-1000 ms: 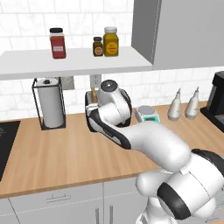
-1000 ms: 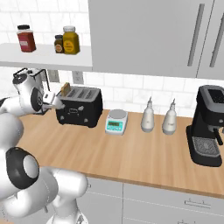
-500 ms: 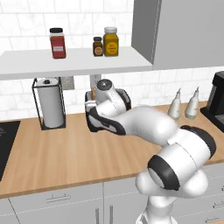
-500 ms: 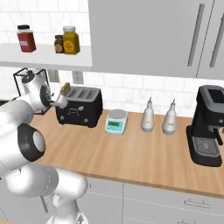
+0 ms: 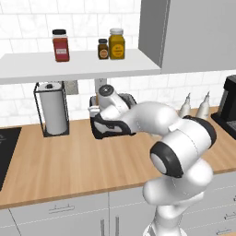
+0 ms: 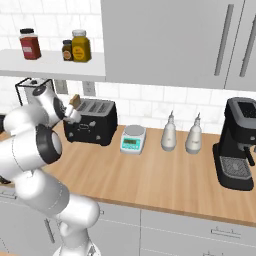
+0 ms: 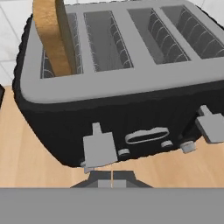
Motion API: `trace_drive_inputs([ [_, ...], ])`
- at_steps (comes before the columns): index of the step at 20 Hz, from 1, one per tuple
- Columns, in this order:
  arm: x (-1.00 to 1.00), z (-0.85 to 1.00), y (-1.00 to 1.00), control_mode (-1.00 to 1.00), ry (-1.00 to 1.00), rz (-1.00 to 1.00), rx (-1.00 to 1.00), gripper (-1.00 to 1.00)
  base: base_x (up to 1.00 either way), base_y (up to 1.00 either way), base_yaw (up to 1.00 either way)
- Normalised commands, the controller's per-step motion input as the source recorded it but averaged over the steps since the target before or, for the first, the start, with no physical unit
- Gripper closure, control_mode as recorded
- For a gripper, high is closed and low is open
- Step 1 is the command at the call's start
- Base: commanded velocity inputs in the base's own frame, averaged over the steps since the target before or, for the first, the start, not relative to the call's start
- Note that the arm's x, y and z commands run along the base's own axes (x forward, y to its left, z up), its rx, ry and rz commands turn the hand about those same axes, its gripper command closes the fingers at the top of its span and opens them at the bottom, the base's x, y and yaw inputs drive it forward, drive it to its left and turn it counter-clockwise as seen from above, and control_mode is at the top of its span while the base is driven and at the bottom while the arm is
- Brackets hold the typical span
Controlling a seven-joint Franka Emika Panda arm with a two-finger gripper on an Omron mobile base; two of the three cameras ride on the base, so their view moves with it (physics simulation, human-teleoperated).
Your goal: Start the toaster. Once the lever pops up, take the bread to the plate on the dining counter.
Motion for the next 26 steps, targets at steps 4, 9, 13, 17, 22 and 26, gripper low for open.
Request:
trace_drive_inputs([
  [4, 0.25, -0.22, 0.06, -1.00, 0.00, -0.02, 0.00, 1.00, 0.00, 0.00, 0.00],
  [9, 0.27, -0.15, 0.06, -1.00, 0.00, -0.01, 0.00, 1.00, 0.00, 0.00, 0.00],
  [13, 0.25, -0.12, 0.03, -1.00, 0.00, 0.00, 0.00, 1.00, 0.00, 0.00, 0.00],
  [17, 0.06, -0.20, 0.00, -1.00, 0.00, 0.00, 0.00, 1.00, 0.00, 0.00, 0.00],
  [22, 0.00, -0.35, 0.00, -1.00, 0.01, -0.01, 0.00, 1.00, 0.00, 0.00, 0.00],
  [26, 0.00, -0.44, 0.00, -1.00, 0.02, -0.01, 0.00, 1.00, 0.00, 0.00, 0.00],
])
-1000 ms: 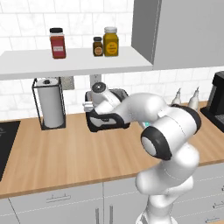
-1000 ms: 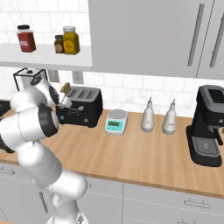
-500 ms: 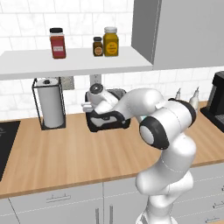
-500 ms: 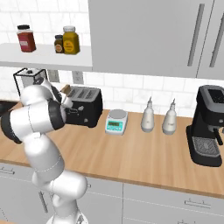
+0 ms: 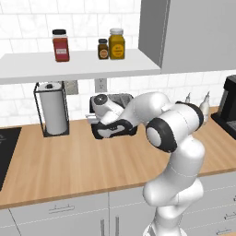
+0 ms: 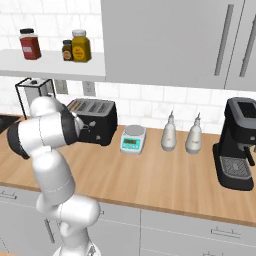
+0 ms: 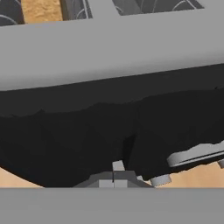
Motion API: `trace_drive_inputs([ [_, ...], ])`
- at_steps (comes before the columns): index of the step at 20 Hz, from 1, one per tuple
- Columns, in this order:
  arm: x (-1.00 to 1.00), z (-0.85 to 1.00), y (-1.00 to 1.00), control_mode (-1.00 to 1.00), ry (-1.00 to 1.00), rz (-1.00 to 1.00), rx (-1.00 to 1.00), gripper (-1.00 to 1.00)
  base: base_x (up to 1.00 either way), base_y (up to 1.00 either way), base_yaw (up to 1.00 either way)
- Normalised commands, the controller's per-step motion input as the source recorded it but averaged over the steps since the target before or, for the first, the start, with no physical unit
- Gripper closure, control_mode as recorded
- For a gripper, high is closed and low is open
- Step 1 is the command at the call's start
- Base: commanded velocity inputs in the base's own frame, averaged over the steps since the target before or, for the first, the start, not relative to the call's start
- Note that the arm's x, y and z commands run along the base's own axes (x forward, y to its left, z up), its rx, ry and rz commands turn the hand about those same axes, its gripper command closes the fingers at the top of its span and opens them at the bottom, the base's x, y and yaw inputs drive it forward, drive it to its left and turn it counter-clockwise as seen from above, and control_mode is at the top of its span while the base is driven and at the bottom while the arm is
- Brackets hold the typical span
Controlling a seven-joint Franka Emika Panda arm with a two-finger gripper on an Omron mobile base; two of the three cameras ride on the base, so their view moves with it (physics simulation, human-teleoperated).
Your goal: Start the toaster. Once the lever pops up, take the bread to the plate on the dining counter.
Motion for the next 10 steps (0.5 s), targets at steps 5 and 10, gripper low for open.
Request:
trace_drive_inputs([
  [5, 0.00, -0.53, 0.00, -1.00, 0.03, -0.01, 0.00, 1.00, 0.00, 0.00, 0.00],
  [10, 0.00, -0.66, 0.00, -1.00, 0.07, 0.00, 0.00, 1.00, 0.00, 0.00, 0.00],
])
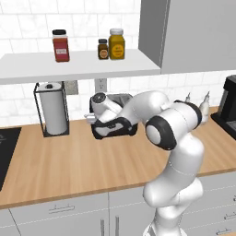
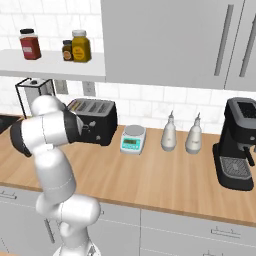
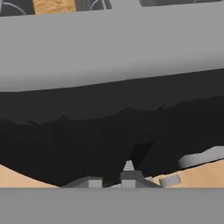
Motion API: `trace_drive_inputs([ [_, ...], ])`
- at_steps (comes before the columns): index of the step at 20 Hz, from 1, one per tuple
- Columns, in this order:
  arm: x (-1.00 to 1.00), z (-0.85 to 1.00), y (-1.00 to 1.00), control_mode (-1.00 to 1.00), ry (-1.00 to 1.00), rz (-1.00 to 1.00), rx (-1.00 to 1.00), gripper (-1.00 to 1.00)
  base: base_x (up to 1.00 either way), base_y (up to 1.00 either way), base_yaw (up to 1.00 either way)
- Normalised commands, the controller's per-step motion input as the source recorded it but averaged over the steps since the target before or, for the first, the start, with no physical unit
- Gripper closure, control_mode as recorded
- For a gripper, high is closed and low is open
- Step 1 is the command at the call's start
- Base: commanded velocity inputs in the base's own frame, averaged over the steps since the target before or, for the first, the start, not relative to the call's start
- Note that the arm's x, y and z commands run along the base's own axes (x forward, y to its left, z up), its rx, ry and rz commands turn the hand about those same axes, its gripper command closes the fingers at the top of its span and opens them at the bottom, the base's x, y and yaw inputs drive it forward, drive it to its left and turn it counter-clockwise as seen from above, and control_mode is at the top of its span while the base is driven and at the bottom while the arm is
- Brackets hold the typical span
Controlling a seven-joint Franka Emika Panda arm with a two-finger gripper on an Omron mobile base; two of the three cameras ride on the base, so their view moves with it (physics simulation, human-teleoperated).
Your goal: Start the toaster. Once the lever pops up, take the bread to the plate on the dining counter.
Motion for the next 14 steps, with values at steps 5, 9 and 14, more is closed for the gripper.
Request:
trace_drive_inputs([
  [5, -0.42, -0.27, -0.12, -1.00, 0.01, -0.01, 0.00, 1.00, 0.00, 0.00, 0.00],
  [9, -0.71, 0.72, -0.34, -1.00, -0.21, -0.06, 0.05, 1.00, 0.00, 0.00, 0.00],
  [14, -0.48, 0.89, -0.31, -1.00, -0.13, -0.08, 0.08, 1.00, 0.00, 0.00, 0.00],
])
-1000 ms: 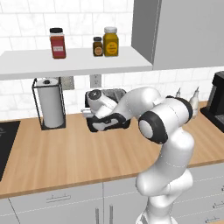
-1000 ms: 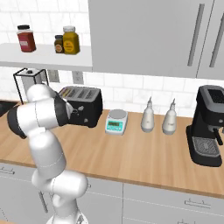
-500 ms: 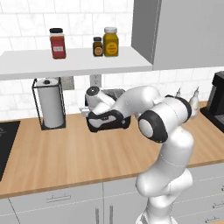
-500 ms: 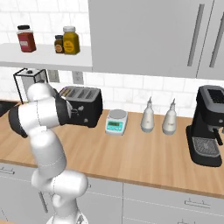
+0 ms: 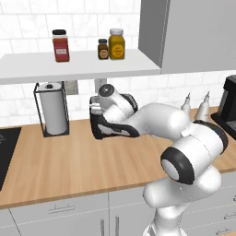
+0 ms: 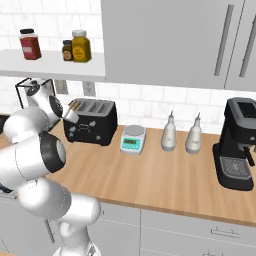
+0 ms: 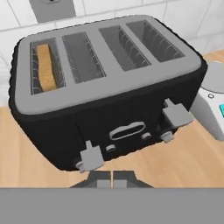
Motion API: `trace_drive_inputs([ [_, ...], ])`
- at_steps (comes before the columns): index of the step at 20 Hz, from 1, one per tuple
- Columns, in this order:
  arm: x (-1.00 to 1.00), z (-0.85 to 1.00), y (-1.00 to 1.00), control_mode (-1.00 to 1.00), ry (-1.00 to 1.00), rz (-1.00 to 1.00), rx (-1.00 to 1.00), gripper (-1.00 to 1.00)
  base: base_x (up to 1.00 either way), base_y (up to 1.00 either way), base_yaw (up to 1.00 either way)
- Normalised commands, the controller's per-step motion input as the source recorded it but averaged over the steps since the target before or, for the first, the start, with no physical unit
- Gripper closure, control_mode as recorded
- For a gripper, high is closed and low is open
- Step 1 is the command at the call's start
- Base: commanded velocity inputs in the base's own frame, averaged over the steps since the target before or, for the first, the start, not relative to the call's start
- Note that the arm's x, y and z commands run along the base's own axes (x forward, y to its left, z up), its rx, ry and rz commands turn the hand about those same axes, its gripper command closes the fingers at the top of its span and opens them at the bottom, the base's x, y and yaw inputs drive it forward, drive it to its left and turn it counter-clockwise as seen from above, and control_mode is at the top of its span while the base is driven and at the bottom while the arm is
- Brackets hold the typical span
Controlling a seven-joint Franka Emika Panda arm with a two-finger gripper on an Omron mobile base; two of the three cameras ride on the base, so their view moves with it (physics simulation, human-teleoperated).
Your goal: Start the toaster. Once the lever pops up, take the bread to the plate on the dining counter.
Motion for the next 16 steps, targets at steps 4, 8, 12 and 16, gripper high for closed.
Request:
trace_drive_inputs([
  [4, -0.14, 0.99, -0.30, -1.00, 0.00, -0.02, 0.14, 1.00, 0.00, 0.00, 0.00],
  [8, -0.20, 1.00, -0.15, -1.00, 0.09, 0.00, 0.12, 1.00, 0.00, 0.00, 0.00],
  [12, -0.02, 0.86, 0.01, -1.00, 0.27, 0.00, 0.04, 1.00, 0.00, 0.00, 0.00],
  [16, -0.01, 0.21, 0.18, -1.00, 0.32, 0.00, 0.00, -1.00, 0.00, 0.00, 0.00],
])
